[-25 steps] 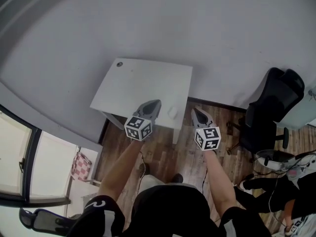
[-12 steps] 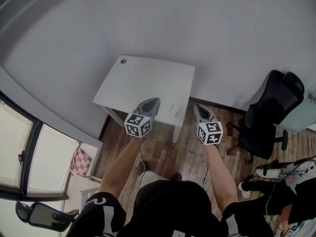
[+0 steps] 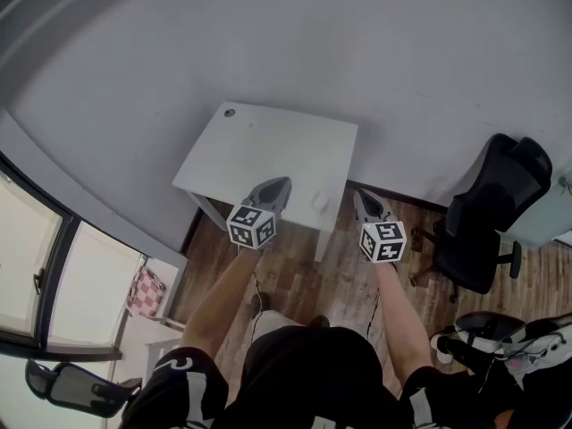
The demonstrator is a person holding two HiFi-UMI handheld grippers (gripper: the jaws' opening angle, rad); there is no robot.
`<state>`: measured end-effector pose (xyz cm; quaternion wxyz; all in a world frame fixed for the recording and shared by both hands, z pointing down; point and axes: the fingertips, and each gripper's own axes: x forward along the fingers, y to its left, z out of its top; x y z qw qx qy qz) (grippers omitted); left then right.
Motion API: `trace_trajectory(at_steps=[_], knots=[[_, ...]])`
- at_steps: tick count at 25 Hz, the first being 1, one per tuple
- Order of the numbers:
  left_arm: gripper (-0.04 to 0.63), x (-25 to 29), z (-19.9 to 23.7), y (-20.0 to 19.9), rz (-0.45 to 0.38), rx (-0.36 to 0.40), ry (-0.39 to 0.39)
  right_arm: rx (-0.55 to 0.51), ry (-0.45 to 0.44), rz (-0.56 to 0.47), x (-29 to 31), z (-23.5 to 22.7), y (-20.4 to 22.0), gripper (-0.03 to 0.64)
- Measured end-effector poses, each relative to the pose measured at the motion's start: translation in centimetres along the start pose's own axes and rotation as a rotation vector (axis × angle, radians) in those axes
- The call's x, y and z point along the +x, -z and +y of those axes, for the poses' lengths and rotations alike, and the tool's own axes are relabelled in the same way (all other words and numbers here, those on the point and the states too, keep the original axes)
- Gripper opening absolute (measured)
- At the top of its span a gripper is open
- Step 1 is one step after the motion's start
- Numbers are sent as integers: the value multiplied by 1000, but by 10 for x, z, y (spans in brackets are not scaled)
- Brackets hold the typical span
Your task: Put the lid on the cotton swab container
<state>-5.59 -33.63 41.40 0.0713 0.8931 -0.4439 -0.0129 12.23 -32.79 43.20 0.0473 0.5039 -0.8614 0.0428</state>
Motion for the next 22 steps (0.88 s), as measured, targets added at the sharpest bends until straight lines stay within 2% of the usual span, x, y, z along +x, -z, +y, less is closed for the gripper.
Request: trace_trajectory(at_steps=[22], knots=[[25, -4, -2, -3, -3, 8, 5, -14, -14, -13, 2, 4, -11, 11]])
